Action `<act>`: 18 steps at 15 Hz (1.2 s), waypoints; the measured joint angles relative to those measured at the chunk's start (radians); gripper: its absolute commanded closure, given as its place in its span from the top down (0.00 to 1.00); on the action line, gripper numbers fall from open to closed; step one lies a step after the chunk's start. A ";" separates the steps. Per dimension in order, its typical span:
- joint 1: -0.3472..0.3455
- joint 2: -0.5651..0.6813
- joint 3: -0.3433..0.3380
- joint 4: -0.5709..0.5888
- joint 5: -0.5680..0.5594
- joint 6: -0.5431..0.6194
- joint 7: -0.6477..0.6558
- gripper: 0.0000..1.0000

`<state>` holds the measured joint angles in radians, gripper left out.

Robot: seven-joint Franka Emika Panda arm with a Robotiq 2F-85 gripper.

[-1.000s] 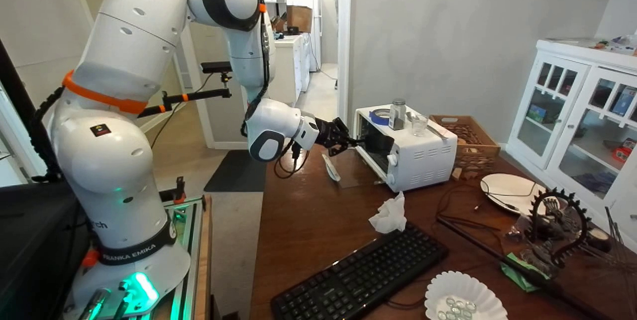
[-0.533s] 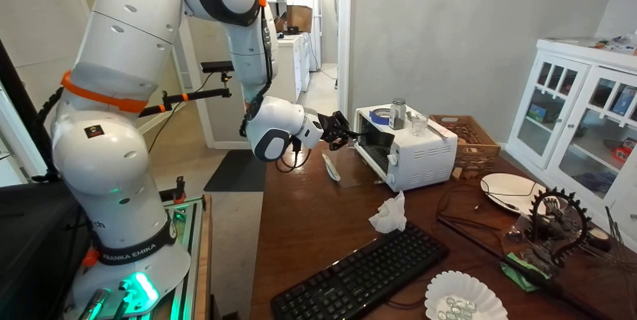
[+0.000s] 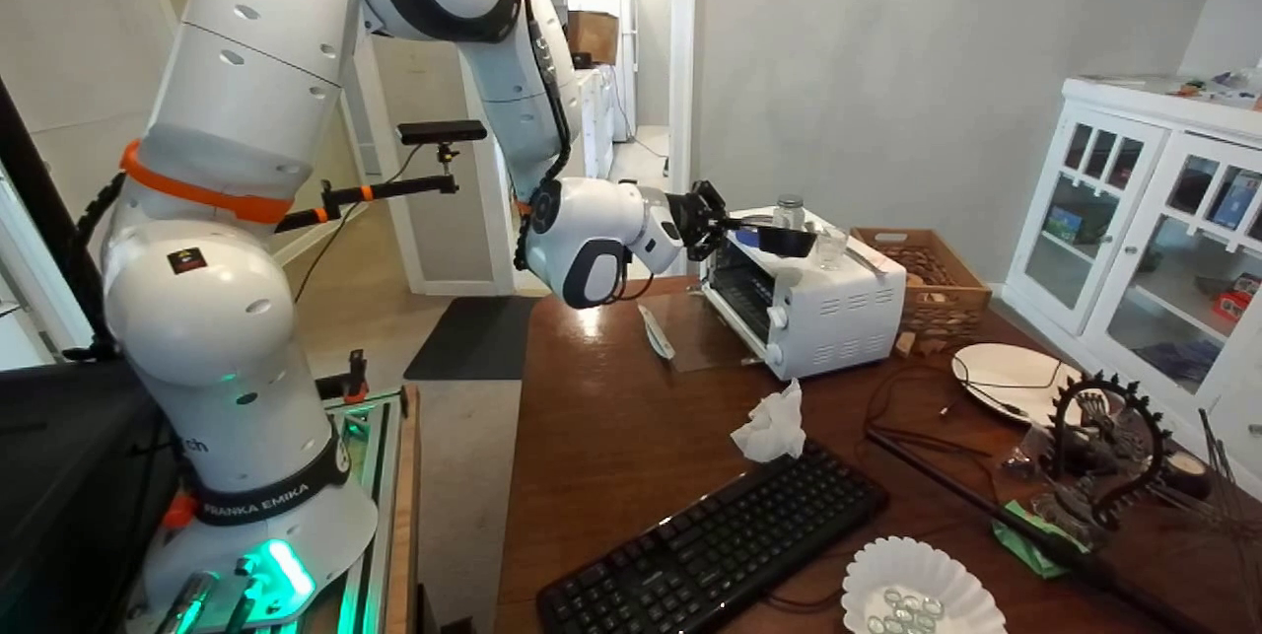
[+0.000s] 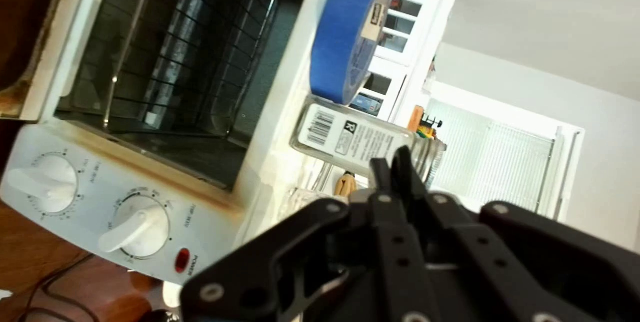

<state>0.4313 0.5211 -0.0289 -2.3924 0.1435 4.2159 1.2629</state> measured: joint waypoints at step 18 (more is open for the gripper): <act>-0.254 -0.048 0.135 0.023 -0.056 -0.001 -0.185 0.02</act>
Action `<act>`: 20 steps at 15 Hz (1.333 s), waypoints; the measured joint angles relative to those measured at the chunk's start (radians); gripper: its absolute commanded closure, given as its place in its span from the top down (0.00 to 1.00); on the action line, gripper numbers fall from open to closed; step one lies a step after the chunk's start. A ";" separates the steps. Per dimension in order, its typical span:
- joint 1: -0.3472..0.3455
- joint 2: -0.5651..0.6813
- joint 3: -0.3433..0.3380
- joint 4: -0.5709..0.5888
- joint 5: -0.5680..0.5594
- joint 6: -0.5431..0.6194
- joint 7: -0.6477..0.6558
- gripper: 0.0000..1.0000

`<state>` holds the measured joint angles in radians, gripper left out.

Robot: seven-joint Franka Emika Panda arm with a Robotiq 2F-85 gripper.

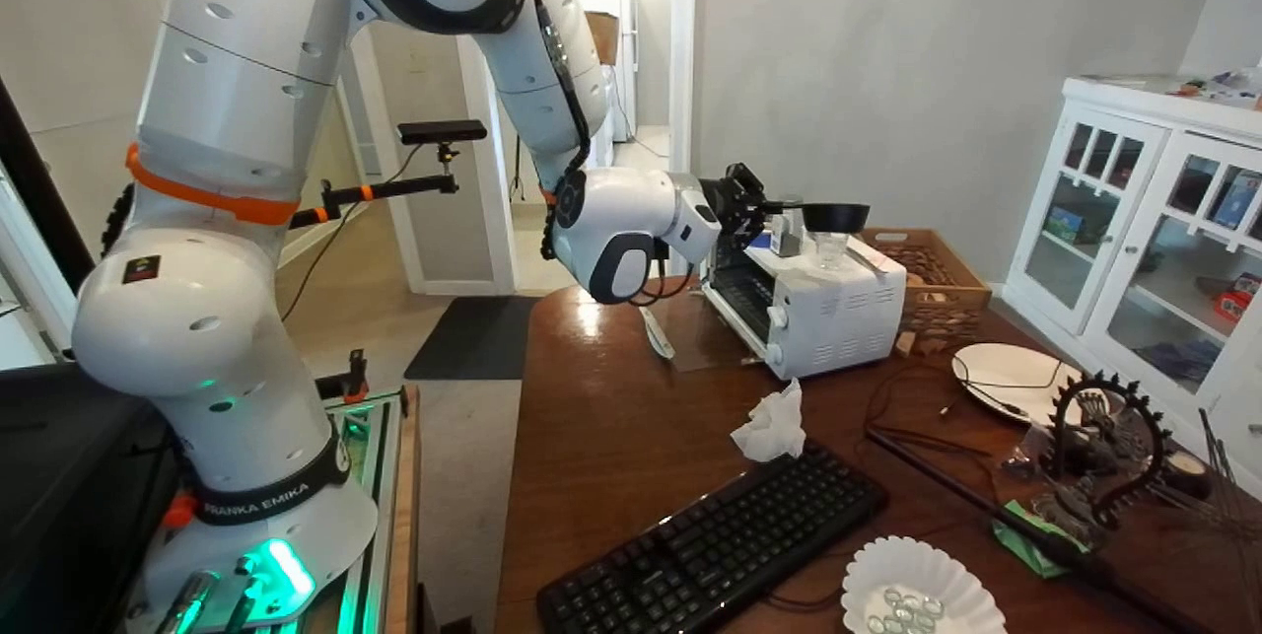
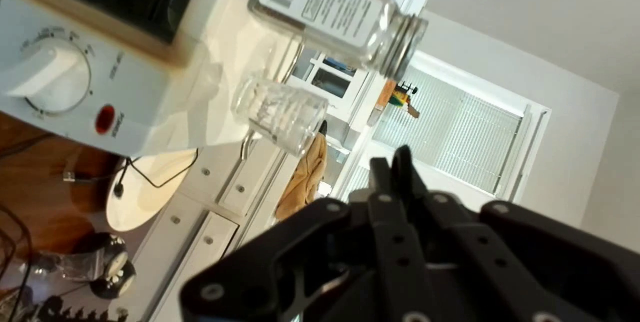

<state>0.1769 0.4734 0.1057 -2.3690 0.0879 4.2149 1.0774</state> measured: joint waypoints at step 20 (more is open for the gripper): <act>-0.294 -0.059 0.069 -0.036 -0.515 -0.144 0.041 0.02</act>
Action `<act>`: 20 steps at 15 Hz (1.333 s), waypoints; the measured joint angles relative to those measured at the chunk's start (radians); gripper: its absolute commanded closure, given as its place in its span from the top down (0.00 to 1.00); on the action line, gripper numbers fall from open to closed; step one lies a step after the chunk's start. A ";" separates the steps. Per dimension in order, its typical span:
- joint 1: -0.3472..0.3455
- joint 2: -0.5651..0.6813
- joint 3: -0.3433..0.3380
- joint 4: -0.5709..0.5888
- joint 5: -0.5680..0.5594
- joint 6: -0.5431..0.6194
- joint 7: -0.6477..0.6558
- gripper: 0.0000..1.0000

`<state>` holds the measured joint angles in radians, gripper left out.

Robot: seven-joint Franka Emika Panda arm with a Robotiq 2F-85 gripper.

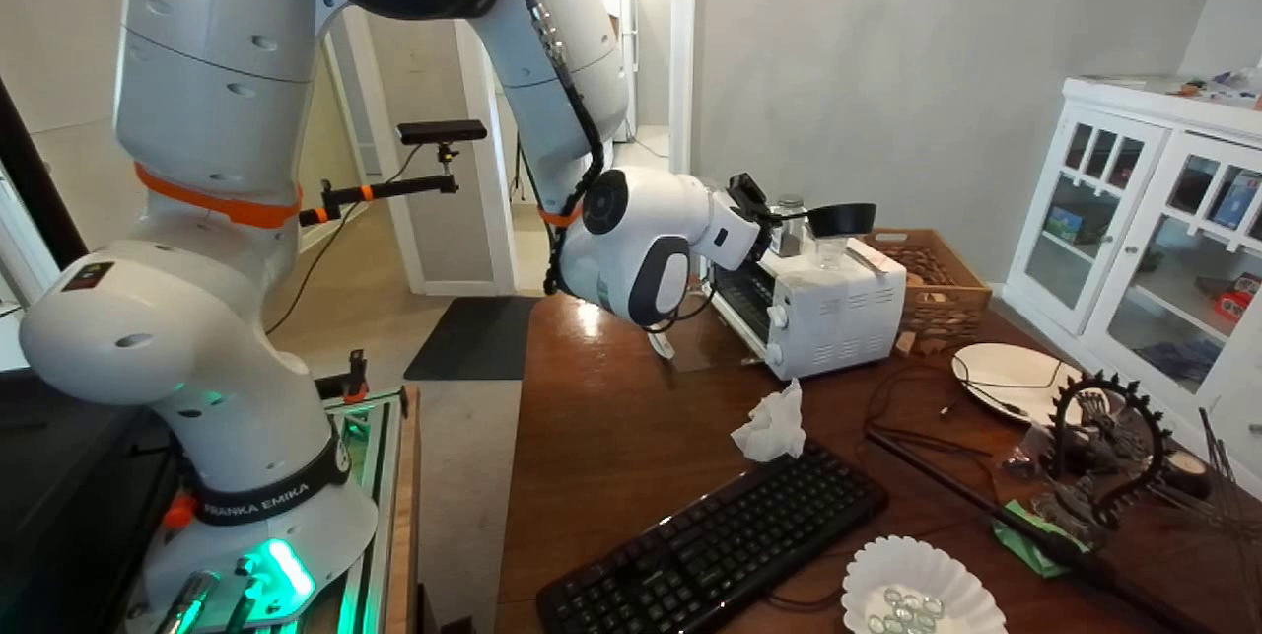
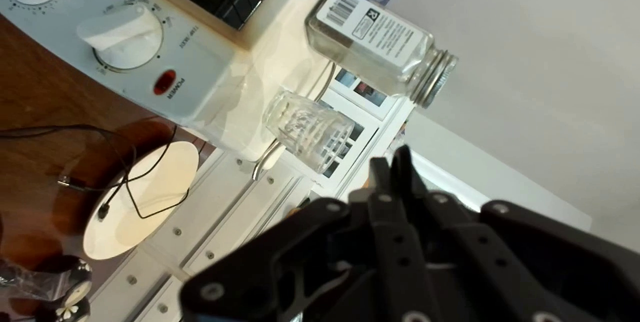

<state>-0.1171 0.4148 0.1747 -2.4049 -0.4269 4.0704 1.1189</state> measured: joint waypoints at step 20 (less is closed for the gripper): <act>-0.061 -0.044 0.003 0.039 -0.156 -0.116 0.066 0.02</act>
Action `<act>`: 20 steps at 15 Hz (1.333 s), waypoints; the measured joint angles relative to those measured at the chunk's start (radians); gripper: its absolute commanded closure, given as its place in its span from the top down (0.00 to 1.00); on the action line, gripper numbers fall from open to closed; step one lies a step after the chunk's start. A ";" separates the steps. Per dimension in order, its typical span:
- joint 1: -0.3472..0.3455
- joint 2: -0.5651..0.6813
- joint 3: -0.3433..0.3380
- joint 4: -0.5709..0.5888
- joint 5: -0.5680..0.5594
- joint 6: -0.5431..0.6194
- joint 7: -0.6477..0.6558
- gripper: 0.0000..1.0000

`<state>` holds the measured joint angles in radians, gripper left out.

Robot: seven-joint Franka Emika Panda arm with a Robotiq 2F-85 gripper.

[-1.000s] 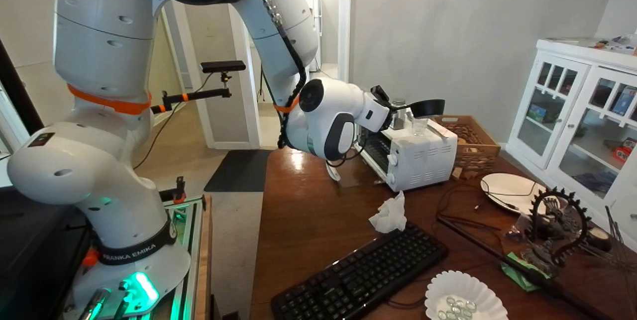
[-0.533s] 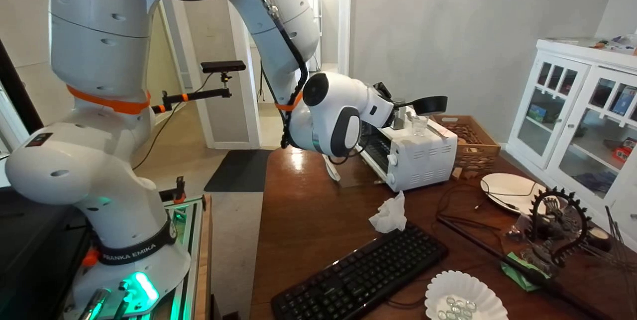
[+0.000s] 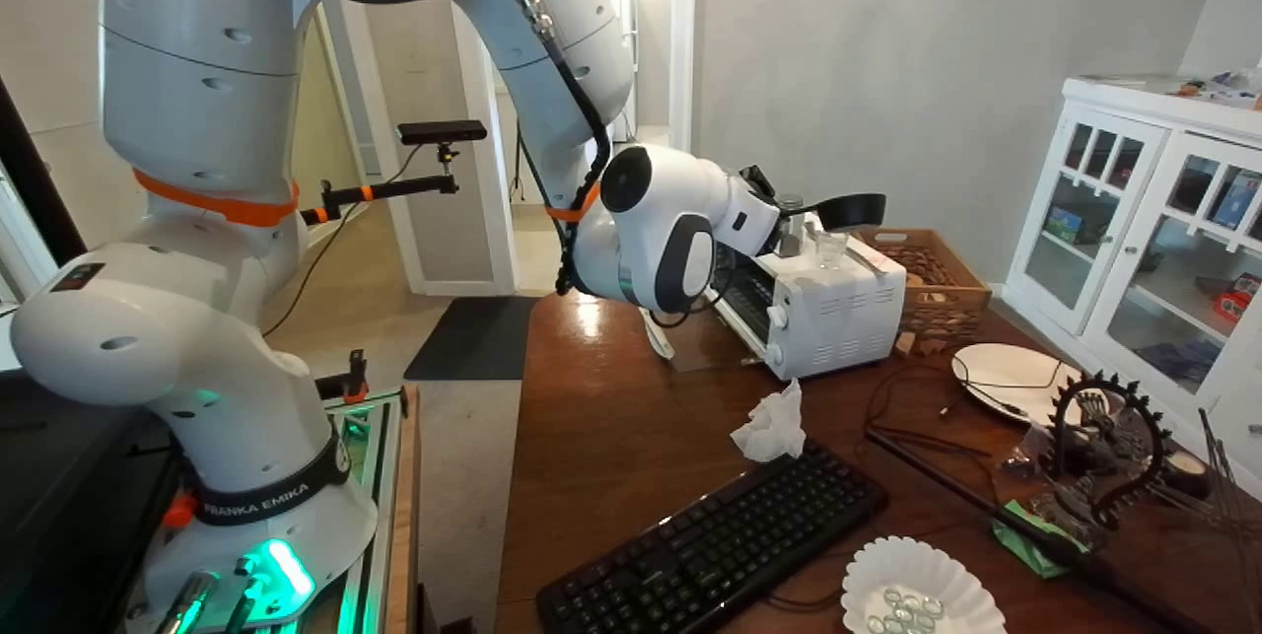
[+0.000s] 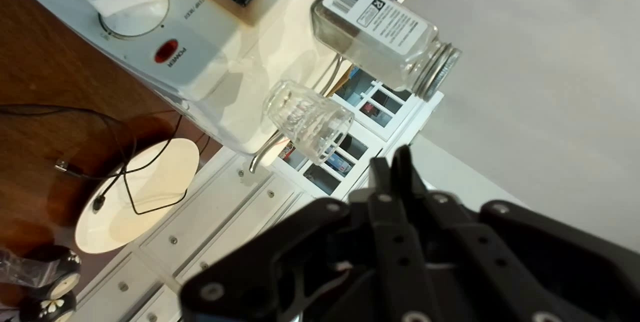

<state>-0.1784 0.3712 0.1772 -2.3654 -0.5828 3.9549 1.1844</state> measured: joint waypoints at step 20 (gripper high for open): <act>0.044 0.021 0.006 0.095 0.000 -0.174 -0.172 0.02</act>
<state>-0.1344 0.3921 0.1829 -2.2706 -0.5829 3.7807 1.0120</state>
